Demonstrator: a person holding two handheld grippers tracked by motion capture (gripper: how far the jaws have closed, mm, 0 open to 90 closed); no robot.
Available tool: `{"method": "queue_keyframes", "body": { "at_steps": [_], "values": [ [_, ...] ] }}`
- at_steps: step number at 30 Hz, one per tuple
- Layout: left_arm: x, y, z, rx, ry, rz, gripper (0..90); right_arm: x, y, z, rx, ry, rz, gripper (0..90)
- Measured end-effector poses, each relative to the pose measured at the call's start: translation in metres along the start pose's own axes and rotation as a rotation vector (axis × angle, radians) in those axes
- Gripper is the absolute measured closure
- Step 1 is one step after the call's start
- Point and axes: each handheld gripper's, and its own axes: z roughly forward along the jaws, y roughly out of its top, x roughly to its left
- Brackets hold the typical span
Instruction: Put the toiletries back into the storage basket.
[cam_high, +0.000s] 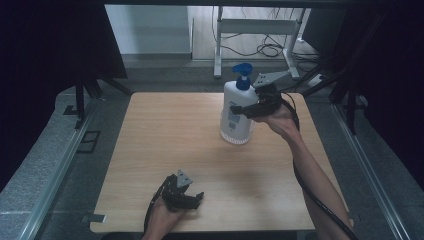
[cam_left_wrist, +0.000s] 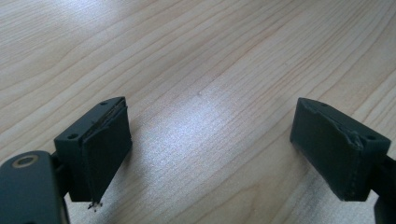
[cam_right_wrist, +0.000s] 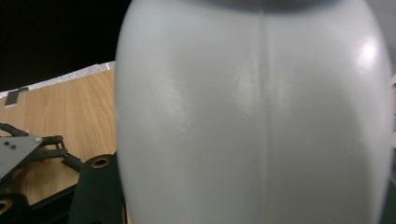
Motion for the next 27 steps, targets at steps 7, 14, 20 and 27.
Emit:
{"method": "queue_keyframes", "body": {
  "at_steps": [7, 14, 20, 27],
  "values": [
    [0.000, 0.000, 0.000, 0.001, -0.001, 0.000, 11.7, -0.012, 0.004, 0.001, -0.005, -0.010, -0.007, 37.3],
    [0.000, 0.000, 0.000, 0.000, -0.001, 0.000, 11.7, -0.023, 0.004, 0.004, 0.004, -0.026, -0.007, 37.3],
    [0.000, 0.000, 0.000, 0.000, 0.001, 0.000, 11.7, -0.031, 0.003, 0.008, 0.002, -0.041, 0.001, 37.3],
    [0.000, 0.000, 0.000, -0.002, 0.001, 0.000, 11.8, -0.040, 0.001, 0.017, 0.013, -0.057, -0.005, 37.4]
  ]
}}
